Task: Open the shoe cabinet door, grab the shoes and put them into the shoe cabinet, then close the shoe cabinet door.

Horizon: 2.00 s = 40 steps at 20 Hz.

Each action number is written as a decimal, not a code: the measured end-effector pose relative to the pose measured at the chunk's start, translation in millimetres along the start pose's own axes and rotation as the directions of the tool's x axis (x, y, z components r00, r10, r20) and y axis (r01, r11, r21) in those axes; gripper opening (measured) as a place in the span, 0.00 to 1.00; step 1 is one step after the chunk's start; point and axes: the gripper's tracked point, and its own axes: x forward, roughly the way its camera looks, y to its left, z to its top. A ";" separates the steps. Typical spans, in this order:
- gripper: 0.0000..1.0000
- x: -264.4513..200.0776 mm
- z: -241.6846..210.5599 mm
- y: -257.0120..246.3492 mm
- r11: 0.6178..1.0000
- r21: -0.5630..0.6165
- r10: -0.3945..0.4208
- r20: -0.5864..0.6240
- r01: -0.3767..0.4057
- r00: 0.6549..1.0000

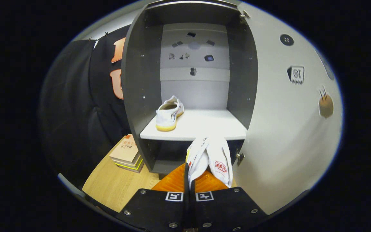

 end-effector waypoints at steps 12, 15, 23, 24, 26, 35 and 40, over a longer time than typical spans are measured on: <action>0.00 131.6 105.1 -21.8 0.994 -0.102 0.029 0.003 -0.028 1.000; 0.00 172.9 114.2 -30.6 0.993 -0.114 0.028 -0.029 -0.031 0.999; 0.00 243.7 92.2 -42.9 0.981 -0.190 0.002 -0.156 -0.032 0.988; 0.00 247.6 89.7 -40.7 0.985 -0.170 0.009 -0.157 -0.036 0.988; 0.01 247.8 84.7 -36.5 0.991 -0.132 0.018 -0.156 -0.039 0.988; 0.18 224.0 86.6 -30.5 0.996 -0.086 -0.009 -0.127 -0.002 0.992; 0.20 182.0 93.8 -30.2 0.998 -0.062 -0.028 -0.092 0.022 0.995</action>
